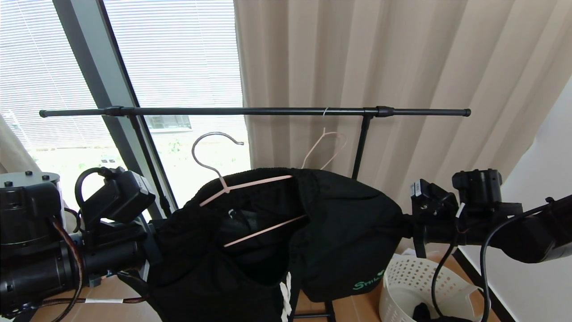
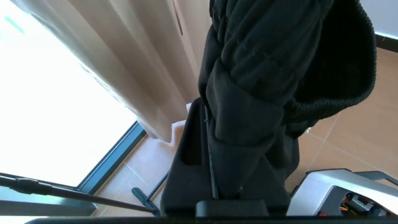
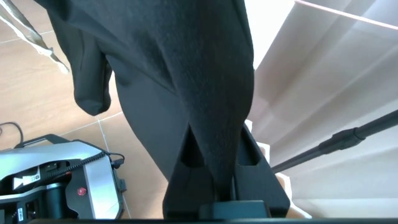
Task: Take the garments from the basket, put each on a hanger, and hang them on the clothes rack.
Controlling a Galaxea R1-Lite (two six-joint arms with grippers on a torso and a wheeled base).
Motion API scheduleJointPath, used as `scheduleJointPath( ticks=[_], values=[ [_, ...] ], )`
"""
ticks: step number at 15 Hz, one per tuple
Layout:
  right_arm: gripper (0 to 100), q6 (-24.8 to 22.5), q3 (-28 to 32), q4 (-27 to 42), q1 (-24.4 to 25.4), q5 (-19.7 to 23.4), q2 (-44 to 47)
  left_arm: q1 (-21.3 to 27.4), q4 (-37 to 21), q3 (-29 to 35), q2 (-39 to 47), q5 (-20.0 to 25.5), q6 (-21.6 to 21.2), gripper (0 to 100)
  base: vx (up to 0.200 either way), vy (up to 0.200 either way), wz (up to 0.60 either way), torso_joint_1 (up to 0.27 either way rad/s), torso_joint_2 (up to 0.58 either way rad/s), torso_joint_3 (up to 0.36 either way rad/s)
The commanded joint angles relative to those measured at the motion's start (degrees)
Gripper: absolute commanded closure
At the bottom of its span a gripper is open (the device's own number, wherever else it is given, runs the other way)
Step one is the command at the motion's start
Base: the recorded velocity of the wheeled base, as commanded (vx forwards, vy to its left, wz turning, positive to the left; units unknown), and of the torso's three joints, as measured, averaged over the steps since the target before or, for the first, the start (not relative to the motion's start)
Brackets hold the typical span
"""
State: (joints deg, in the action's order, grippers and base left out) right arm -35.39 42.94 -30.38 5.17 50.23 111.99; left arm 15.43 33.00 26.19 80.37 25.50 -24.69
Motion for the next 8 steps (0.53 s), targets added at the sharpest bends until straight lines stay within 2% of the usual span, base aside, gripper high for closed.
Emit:
scheduleJointPath(
  ticks=[1, 7, 8],
  values=[
    [100, 0.0, 0.3, 0.1, -0.3, 0.0, 0.2, -0.7, 0.0, 0.2, 0.1, 0.0, 0.0, 100, 0.000, 0.000, 0.00, 0.000, 0.00, 0.000],
    [100, -0.1, -0.2, 0.4, -0.2, 0.0, -0.4, -0.8, 0.2, 0.3, 1.4, 0.0, 0.0, 100, 0.000, 0.000, 0.00, 0.000, 0.00, 0.000],
    [0, -0.2, -0.8, 0.1, -0.2, 0.0, -0.5, -1.2, 0.9, 0.3, 2.0, 0.0, 0.0, 100, 0.000, 0.000, 0.00, 0.000, 0.00, 0.000]
  ],
)
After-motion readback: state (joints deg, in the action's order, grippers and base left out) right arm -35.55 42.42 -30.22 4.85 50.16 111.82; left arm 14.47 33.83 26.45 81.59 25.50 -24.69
